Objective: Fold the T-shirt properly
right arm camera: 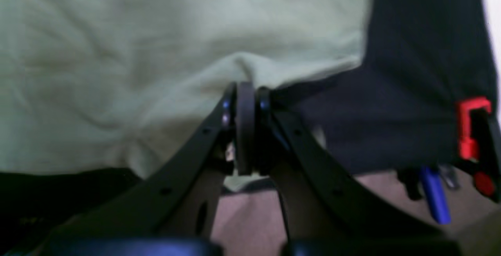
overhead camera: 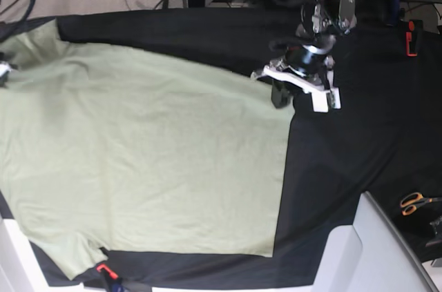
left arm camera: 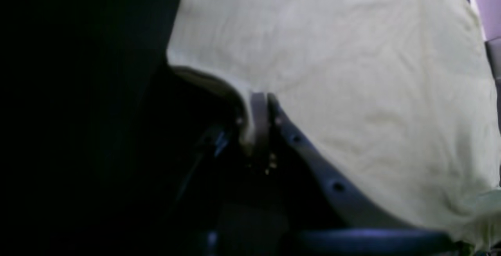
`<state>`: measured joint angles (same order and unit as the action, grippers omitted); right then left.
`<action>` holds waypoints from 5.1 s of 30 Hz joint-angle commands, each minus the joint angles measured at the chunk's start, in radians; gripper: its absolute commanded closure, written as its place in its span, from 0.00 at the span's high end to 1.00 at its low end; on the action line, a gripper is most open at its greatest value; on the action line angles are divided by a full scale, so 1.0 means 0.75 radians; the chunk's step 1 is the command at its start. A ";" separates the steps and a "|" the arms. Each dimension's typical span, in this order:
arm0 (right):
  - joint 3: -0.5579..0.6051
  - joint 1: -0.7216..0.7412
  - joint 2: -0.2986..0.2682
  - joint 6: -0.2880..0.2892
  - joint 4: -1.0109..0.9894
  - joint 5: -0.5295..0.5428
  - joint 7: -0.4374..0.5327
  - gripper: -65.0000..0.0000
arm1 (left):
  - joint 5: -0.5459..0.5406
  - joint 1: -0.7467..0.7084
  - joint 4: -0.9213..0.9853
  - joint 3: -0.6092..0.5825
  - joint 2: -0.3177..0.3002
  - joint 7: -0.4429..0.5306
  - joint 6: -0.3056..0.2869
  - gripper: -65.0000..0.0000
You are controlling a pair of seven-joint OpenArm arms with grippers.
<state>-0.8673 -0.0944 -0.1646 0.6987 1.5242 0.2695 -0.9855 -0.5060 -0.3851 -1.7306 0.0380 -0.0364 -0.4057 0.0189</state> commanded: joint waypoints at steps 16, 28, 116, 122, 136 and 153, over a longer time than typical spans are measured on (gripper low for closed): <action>0.151 0.313 -0.252 -0.001 -0.591 0.004 0.313 0.00 | -0.008 0.277 0.340 -0.011 0.000 0.016 -0.010 0.00; 0.218 0.501 -0.332 -0.001 -0.982 0.002 0.624 0.00 | -0.006 0.484 0.551 -0.068 -0.002 0.020 -0.010 0.00; -0.459 0.507 -0.352 -0.149 -1.475 0.114 0.722 0.78 | -0.018 0.050 0.314 -0.068 -0.155 0.149 -0.018 0.35; -0.457 0.532 -0.393 -0.149 -1.612 0.114 0.816 0.75 | -0.020 0.050 0.324 -0.068 -0.141 0.149 -0.018 0.35; -0.457 0.536 -0.385 -0.157 -1.620 0.114 0.820 0.00 | -0.022 0.095 0.344 -0.064 -0.083 0.149 -0.018 0.35; -0.608 0.444 -0.393 -0.172 -1.475 0.108 0.595 0.76 | -0.294 0.109 0.424 -0.064 -0.130 0.157 -0.018 0.35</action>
<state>-1.3228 0.2298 -0.4416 0.5991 0.4114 0.3817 -0.5358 -0.7158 -0.3038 -1.3964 -0.0132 -0.1253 -0.3031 0.0147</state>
